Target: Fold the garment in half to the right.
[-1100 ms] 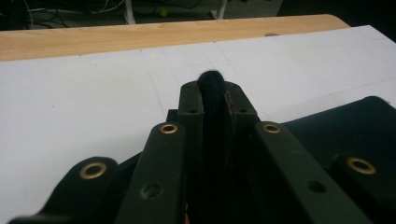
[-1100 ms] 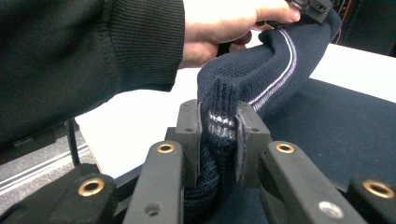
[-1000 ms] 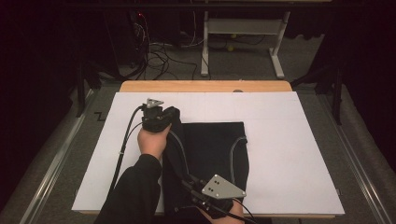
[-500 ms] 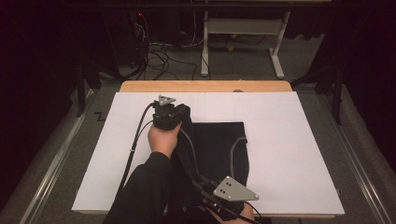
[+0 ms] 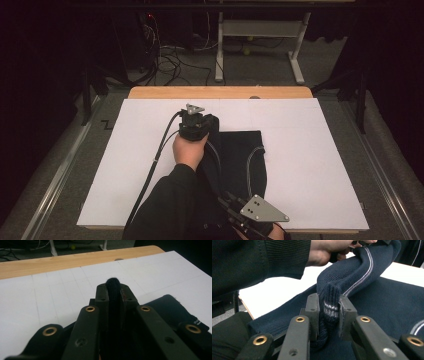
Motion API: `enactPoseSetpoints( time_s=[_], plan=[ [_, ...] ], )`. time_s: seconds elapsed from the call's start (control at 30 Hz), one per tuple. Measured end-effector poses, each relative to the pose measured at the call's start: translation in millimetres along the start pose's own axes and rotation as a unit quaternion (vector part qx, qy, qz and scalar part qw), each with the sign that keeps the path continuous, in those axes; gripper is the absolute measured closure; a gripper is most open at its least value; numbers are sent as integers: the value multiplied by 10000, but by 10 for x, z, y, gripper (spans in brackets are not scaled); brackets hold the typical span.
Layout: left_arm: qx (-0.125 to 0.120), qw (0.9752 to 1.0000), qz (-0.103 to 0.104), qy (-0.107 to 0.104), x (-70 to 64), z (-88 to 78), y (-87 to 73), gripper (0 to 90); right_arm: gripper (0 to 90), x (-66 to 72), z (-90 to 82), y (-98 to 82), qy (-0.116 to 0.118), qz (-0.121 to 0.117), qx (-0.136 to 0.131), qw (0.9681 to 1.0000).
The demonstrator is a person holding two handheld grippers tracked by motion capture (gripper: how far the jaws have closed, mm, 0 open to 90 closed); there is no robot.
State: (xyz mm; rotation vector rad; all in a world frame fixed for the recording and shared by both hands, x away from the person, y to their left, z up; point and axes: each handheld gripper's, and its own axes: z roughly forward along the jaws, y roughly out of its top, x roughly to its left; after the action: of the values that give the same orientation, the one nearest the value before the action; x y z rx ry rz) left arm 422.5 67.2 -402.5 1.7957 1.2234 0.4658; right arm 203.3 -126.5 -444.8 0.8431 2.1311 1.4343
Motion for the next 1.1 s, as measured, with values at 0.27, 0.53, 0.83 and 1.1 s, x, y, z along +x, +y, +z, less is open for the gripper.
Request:
enactPoseSetpoints(
  time_s=[0.27, 0.53, 0.83, 1.1],
  plan=[
    [33, 9999, -11, -112, -138, 89, -26, 762, 745, -52, -93, -68, -43, 11, 93, 9999],
    [96, 9998, 55, -171, -290, 210, -1, 759, 742, -183, -246, -169, -240, 180, 201, 9993],
    [8, 9975, 90, -703, -569, 417, -4, 608, 687, -296, -383, -312, -427, 499, 385, 9971],
    [-86, 9938, 389, -1038, -569, 299, 26, 358, 499, -340, -503, -291, -596, 538, 111, 9967]
  ],
)
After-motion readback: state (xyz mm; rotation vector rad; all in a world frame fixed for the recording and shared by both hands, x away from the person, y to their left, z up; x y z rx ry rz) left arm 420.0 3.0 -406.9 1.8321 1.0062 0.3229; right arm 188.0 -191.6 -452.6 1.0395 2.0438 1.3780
